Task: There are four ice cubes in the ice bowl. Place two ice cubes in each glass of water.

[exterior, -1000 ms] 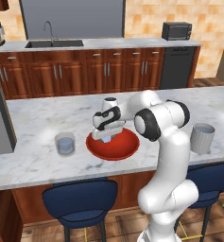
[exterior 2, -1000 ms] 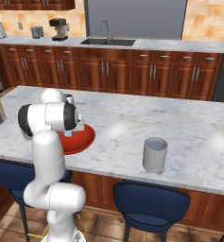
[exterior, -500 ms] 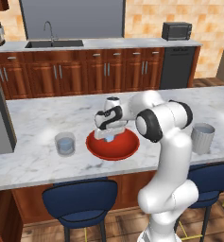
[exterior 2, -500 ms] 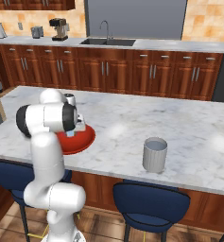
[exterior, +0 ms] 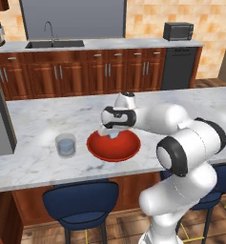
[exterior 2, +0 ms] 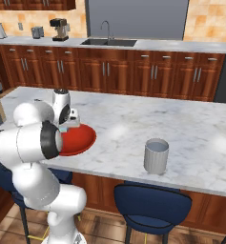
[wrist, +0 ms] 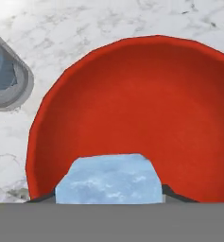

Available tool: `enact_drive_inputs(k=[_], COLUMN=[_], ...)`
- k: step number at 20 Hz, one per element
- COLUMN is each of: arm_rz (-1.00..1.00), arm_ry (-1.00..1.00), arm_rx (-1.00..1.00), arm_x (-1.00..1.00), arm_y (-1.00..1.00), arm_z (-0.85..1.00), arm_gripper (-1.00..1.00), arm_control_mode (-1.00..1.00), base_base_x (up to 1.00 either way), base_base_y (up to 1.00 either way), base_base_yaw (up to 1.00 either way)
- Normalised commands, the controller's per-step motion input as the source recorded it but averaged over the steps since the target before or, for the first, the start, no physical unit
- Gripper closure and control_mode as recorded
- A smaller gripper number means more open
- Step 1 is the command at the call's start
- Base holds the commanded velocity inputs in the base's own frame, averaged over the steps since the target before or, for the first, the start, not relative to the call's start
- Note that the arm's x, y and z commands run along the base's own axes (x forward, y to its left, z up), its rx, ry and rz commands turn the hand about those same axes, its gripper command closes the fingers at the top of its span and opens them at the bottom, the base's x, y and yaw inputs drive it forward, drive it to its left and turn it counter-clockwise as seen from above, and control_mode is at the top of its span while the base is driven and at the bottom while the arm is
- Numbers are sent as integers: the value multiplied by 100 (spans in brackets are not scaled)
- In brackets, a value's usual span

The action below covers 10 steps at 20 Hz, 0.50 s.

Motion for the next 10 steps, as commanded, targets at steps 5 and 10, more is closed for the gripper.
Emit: enact_drive_inputs(k=[5,10], arm_rz=[22,24], arm_ry=[0,3], arm_rx=[0,-2], arm_x=[-54,-23], arm_y=[45,77], arm_z=[100,94], arm_gripper=[100,100], arm_control_mode=[-100,-100], base_base_x=[0,0], base_base_y=[0,0], base_base_yaw=[0,0])
